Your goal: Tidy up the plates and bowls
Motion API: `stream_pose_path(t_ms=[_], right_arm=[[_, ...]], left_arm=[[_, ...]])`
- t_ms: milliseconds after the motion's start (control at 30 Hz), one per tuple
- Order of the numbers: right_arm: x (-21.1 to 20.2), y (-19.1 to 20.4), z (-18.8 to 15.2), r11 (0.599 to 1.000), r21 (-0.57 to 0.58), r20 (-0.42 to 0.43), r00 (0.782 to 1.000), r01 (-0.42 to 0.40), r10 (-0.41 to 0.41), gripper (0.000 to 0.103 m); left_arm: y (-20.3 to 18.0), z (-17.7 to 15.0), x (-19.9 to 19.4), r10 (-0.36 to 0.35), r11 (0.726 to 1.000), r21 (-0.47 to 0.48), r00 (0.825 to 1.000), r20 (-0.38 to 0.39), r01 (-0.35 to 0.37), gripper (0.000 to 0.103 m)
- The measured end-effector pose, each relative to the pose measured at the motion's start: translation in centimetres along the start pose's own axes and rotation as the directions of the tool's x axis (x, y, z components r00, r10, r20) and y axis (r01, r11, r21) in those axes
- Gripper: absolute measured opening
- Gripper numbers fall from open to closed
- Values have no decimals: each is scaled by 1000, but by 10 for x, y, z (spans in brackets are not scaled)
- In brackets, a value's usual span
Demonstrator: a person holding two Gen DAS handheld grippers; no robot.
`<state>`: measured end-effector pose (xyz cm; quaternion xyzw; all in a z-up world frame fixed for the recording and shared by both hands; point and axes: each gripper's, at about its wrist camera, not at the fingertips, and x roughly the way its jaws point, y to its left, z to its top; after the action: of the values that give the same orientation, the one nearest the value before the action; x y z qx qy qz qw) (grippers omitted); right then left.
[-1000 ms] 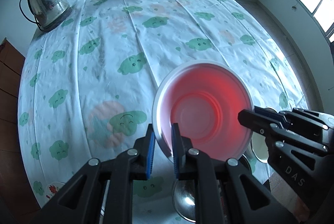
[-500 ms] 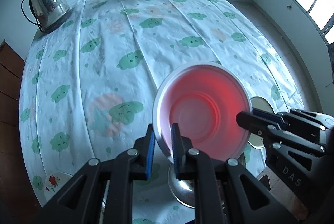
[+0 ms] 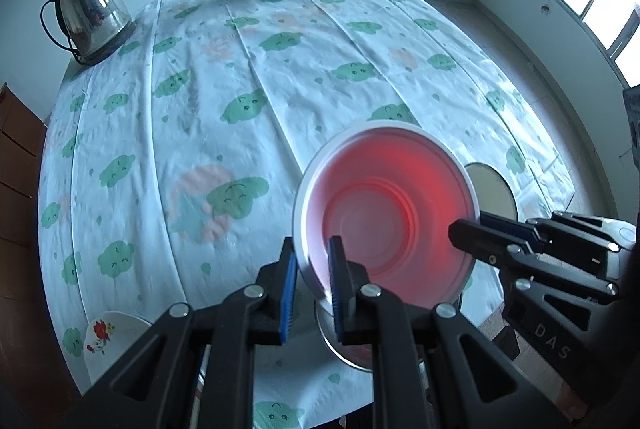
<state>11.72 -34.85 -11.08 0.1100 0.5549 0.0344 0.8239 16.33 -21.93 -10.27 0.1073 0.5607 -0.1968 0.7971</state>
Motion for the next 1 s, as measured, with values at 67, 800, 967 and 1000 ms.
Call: stream_pose_path(t_ms=[67,800,967,1000], right_arm=[[-1,0,-4,1000,1,-3,1000,3,-3,12],[9,-2,-46,1000,16,-84,996,0,1,15],[13,-3,-51,1000,22,-97,995,-4,6,15],[13,-3,-52,1000,23,-99,995,-4,6,15]], left_arm=[[-1,-4,1,-4,1000,1,1000,-6,4,13],[-14,-39,17,-8,1000,28,996,-84,11,13],[-15,-44,23,-7,999,33,994,-105,10,13],[-15,-45,24,-6,999,35,994,-110,10,13]])
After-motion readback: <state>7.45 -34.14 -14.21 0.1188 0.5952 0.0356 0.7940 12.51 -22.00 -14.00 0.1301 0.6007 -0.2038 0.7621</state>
